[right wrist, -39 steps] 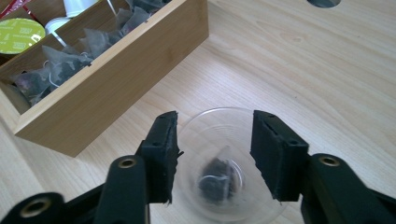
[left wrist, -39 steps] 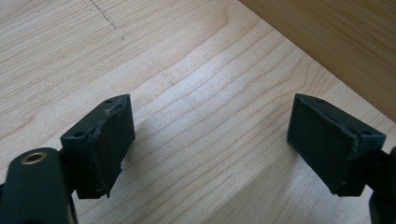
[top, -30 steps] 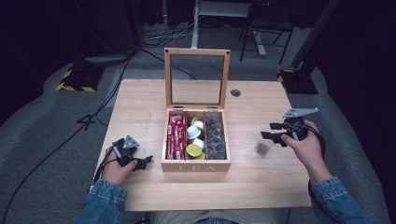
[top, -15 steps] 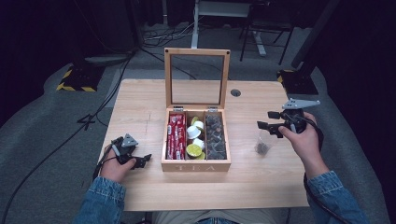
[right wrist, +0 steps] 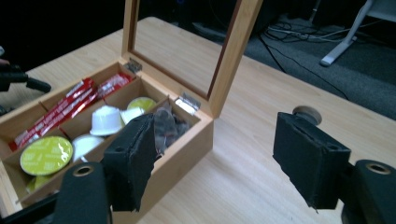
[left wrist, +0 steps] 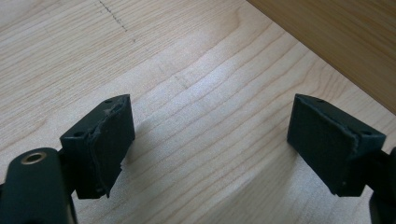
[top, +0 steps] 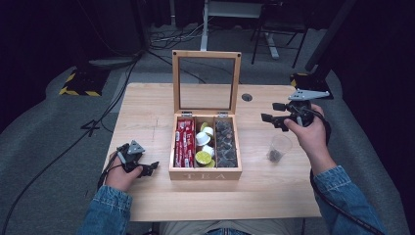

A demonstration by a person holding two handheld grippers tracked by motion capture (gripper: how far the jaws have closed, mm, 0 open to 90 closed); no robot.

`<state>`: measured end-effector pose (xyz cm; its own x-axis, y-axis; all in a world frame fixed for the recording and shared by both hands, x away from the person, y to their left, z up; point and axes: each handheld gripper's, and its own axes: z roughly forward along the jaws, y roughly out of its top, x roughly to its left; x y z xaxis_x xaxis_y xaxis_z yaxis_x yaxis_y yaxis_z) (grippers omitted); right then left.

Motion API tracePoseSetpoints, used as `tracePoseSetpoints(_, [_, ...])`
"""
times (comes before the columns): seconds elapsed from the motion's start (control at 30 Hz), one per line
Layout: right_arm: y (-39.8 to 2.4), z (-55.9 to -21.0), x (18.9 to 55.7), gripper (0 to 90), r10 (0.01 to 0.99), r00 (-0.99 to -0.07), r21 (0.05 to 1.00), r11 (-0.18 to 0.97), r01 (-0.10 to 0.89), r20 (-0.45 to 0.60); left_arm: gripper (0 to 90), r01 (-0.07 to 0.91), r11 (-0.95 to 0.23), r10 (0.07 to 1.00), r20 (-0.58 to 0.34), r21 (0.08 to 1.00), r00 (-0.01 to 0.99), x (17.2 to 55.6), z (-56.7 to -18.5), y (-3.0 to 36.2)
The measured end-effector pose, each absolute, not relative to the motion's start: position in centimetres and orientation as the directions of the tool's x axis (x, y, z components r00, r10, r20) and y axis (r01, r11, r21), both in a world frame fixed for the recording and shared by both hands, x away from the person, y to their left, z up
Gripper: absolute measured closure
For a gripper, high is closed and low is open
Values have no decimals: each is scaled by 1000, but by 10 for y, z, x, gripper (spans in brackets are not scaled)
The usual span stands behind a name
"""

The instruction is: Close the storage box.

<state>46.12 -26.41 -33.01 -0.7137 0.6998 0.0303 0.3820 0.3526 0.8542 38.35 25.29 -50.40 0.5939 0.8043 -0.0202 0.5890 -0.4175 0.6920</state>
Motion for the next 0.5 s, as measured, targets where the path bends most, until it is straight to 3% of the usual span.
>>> tracePoseSetpoints(0.5, [-232,-303,504,297,689,-723,886,308,347,44,153,589,-418,804,-19,692,594,383,-504,253])
